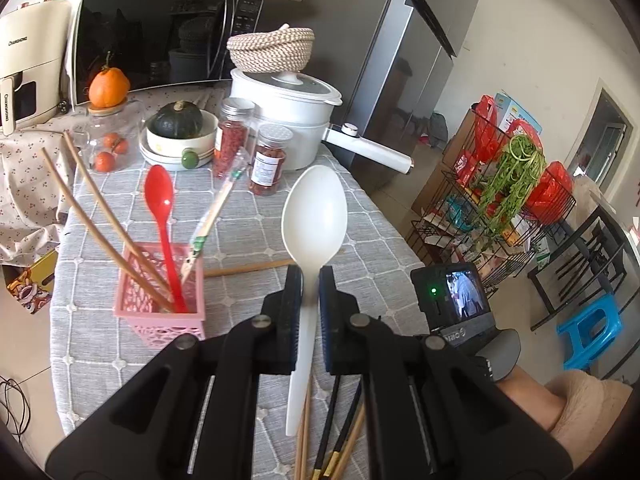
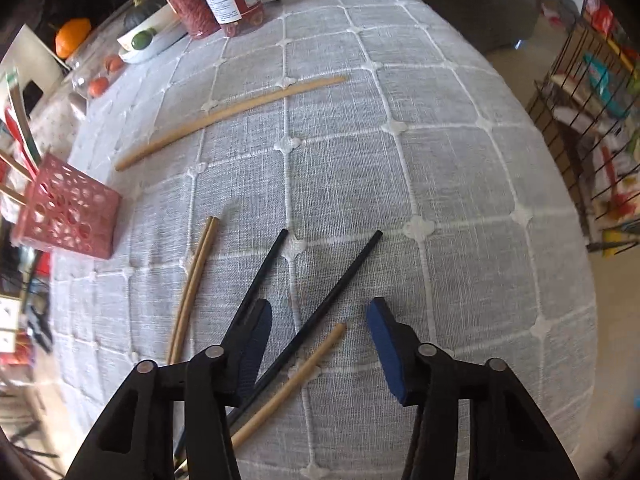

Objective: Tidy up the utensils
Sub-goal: 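Lift the white spoon with the left gripper while the right gripper grasps a black chopstick, then drop the white spoon into the basket with the left gripper while the right carries the black chopstick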

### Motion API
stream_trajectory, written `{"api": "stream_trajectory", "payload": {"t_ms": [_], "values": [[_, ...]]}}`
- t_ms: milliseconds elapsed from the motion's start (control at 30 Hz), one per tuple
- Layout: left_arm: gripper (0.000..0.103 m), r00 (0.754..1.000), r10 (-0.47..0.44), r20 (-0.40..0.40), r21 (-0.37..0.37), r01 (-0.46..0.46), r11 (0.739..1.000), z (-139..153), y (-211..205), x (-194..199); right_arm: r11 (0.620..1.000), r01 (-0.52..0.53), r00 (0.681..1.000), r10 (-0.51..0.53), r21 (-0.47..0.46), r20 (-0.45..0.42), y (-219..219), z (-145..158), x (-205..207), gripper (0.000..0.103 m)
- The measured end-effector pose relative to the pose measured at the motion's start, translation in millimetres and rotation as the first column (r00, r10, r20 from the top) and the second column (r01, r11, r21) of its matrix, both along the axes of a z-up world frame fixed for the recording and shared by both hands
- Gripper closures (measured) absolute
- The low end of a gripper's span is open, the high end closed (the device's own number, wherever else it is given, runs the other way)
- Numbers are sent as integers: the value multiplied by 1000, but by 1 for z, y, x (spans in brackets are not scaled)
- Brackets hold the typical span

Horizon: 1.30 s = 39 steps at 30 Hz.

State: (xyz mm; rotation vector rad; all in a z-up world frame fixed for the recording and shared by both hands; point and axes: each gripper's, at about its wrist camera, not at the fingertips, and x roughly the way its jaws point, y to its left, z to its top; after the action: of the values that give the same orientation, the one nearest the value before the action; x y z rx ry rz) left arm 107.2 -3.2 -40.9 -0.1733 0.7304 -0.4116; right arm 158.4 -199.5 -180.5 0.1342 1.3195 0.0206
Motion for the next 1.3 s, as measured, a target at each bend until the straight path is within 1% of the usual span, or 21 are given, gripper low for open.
{"api": "stream_trajectory", "payload": {"t_ms": [33,100,133,200,233,300,400,533,633,700,833,967,1033,1133,1200,1300], "values": [[93,1000,1,-2,1,-1,1000,0,2,-1,1000,-1,1000,1,-25,5,4,-1,1,59],[93,1000,2,-6,0,-2,1000,-1,6,-2,998,-5,1000,6,-66,16,10,-2,2,66],[93,1000,5,-7,2,-5,1000,-1,8,-3,997,-5,1000,7,-81,23,13,-2,3,67],[93,1000,13,-9,5,-13,1000,-4,11,-4,995,-5,999,9,-98,39,17,-3,3,74],[93,1000,17,-10,5,-17,1000,-5,13,-5,995,-1,999,6,-103,46,18,-4,3,76],[93,1000,27,-7,8,-27,1000,-6,16,-6,996,2,998,3,-87,58,20,-4,4,87],[93,999,47,3,6,-47,999,-6,23,-7,998,24,997,-20,-51,71,21,-5,8,89],[93,996,85,25,-15,-84,996,-3,32,-6,992,86,993,-93,96,71,3,-5,15,93],[93,989,133,63,-52,-129,990,3,44,-6,966,138,987,-152,220,49,-12,-6,17,95],[93,981,173,89,-75,-166,983,6,51,-6,945,153,983,-177,290,58,-21,0,18,96],[93,942,294,164,-129,-275,953,9,65,-4,939,113,975,-168,325,146,-27,29,12,96],[93,896,394,205,-203,-355,913,10,77,3,931,61,958,-155,360,240,-24,63,-4,97],[93,877,434,205,-238,-386,892,8,80,8,930,33,949,-144,365,280,-24,78,-12,97],[93,851,496,175,-283,-439,853,-1,82,19,929,5,939,-132,371,316,-26,95,-21,98],[93,830,535,157,-293,-479,828,-8,79,23,927,-7,932,-130,375,339,-23,105,-26,98],[93,799,577,169,-283,-521,805,-15,72,27,922,-28,922,-125,386,367,-24,117,-33,98]]}}
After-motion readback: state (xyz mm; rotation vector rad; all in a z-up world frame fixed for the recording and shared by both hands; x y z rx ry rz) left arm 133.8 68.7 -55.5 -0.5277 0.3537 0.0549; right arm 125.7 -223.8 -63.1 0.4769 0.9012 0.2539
